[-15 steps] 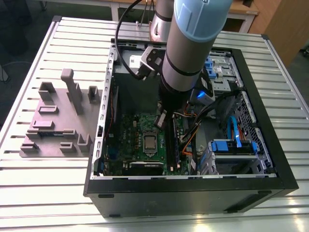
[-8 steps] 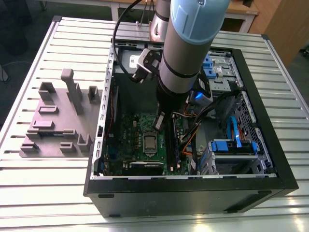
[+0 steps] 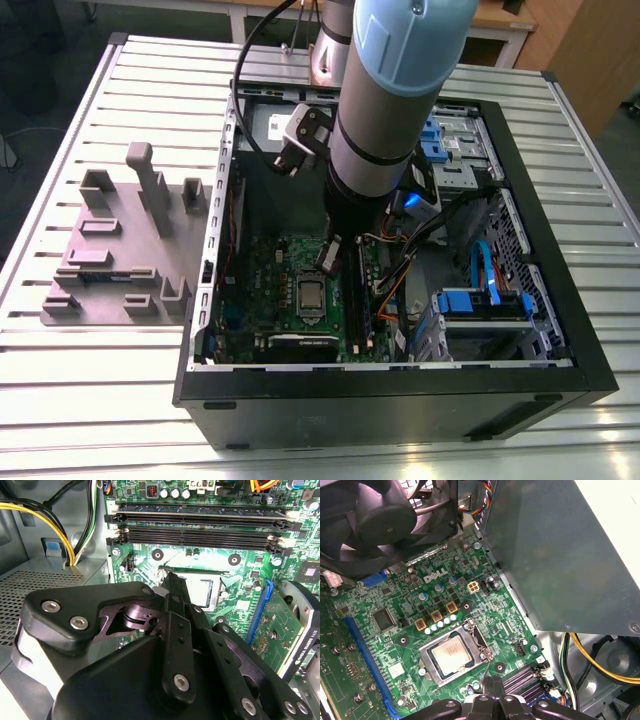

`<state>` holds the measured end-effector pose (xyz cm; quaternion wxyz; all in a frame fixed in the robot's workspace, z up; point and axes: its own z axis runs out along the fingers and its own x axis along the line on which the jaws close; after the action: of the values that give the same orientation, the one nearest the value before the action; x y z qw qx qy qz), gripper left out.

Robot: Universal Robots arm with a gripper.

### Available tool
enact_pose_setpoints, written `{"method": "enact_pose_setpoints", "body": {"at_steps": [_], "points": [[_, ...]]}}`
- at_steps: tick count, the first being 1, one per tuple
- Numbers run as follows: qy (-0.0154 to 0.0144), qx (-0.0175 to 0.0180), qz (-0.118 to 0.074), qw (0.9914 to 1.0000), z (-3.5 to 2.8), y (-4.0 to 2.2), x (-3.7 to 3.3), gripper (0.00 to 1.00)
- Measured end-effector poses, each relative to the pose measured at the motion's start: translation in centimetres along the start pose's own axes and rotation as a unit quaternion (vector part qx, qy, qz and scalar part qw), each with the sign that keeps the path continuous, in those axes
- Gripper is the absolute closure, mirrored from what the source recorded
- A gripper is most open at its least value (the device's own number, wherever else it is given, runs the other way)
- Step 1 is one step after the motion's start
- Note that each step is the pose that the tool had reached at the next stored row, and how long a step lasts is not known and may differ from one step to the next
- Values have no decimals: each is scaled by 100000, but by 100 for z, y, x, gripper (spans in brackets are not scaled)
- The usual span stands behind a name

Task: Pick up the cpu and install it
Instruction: 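Install the first cpu locking lever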

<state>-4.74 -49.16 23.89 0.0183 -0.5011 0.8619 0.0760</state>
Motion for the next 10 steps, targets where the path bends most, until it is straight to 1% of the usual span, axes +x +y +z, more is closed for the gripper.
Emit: {"method": "enact_pose_setpoints", "body": {"at_steps": [10], "points": [[28, -25, -260, 100000, 1, 0, 2, 90]]}}
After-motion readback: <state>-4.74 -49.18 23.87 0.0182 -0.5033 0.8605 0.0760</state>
